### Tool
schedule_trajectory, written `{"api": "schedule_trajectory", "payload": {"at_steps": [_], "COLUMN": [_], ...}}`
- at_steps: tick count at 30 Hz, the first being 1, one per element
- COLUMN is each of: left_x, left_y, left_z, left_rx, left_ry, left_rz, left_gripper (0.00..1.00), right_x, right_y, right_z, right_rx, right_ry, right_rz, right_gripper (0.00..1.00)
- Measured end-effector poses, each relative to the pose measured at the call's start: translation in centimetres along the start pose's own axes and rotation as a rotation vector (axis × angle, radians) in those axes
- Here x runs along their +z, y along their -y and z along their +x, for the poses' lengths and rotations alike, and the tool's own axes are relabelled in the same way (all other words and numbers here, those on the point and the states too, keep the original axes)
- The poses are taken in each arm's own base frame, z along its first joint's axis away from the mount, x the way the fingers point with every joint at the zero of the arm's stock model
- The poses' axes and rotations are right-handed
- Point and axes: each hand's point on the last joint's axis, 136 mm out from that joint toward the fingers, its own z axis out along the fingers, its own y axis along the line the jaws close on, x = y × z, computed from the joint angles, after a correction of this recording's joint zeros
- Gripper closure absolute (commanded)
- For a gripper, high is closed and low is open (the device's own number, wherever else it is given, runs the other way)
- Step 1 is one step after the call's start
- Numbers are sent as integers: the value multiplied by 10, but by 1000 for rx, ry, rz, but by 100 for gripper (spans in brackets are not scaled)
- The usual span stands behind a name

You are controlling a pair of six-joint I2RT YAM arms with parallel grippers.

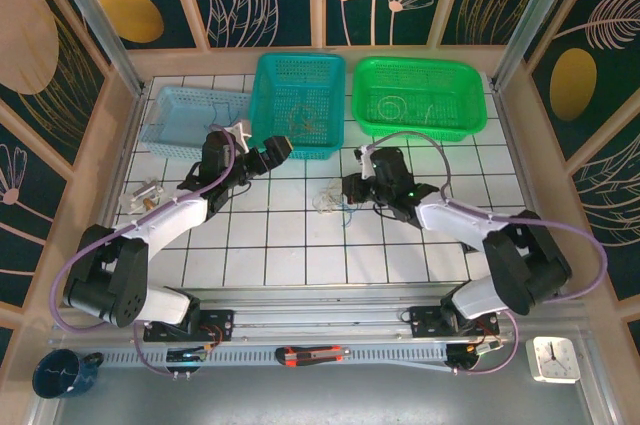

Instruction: Untangle the cables

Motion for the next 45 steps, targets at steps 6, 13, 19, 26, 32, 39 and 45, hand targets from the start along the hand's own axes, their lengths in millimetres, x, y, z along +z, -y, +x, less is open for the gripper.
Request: {"api": "schedule_trajectory", "payload": {"at_steps": [6, 13, 19, 26, 32, 39, 45], "left_x": [1, 5, 6, 9, 15, 16, 15], "left_y": [5, 10, 15, 32, 37, 43, 48], "left_z": [7, 20, 27, 46, 60, 66, 63], "left_rx": [21, 44, 73, 125, 163, 190, 201], "left_ry": [-29, -73, -99, -148, -178, -187, -164], "left_rz": [23, 43, 66, 116, 136, 154, 180], "left_gripper": [1, 1, 6, 7, 7, 8, 17], "right_x": [-21, -38, -53, -84, -86, -74, -71], "right_y": [-18, -30, -36, -52, -49, -38, -37], "right_z": [-19, -30, -31, -45, -50, -35, -34], "right_rx": [1, 22, 48, 69, 77, 111, 114], "right_ry": [67, 116, 170, 288, 309, 268, 260], "right_rz": [-46, -92, -137, -230, -223, -197, -193], "right_gripper": [100, 100, 100, 100, 100, 100, 100]}}
